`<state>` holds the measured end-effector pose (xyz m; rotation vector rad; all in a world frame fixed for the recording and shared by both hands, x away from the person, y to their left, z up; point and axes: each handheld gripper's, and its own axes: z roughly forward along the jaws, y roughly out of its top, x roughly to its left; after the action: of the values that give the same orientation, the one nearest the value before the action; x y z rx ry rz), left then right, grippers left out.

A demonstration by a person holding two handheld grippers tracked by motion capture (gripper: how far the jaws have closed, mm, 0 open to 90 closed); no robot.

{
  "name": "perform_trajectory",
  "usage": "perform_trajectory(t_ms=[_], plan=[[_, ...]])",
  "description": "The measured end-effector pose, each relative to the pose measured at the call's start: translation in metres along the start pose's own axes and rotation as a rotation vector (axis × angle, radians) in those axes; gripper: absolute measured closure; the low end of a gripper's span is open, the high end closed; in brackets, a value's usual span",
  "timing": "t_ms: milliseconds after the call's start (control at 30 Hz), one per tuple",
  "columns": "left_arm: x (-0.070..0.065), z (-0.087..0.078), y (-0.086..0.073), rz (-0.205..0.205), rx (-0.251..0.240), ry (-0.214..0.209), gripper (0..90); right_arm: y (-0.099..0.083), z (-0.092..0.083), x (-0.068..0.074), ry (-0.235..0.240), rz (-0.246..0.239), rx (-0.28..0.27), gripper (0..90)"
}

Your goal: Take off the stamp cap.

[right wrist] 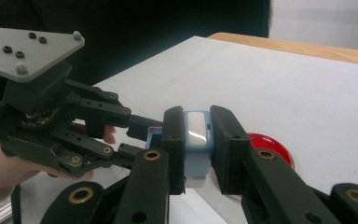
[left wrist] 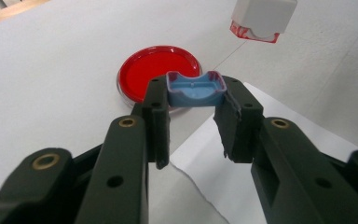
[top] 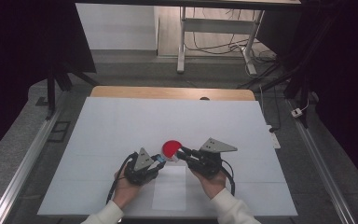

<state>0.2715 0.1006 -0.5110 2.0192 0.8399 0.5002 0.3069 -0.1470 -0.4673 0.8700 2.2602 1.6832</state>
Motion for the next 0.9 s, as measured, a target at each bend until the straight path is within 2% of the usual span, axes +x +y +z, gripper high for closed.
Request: perform_trajectory(t_ms=[133,267,567,900], plan=[[0.004,-0.008,-0.002,-0.005,-0.007,-0.022,65.6,0.0,0.0,-0.001,0.005,-0.011,0.001,75.8],[0.011,-0.02,-0.006,-0.019,-0.016,-0.023,65.5,0.001,-0.001,-0.002,0.006,-0.028,0.004,75.7],[0.027,-0.044,-0.016,-0.04,-0.033,-0.009,65.5,0.001,-0.001,-0.002,0.002,-0.057,0.006,75.7],[0.037,-0.065,-0.03,-0.059,-0.03,0.009,65.4,0.002,-0.002,-0.006,-0.003,-0.074,0.008,75.7]])
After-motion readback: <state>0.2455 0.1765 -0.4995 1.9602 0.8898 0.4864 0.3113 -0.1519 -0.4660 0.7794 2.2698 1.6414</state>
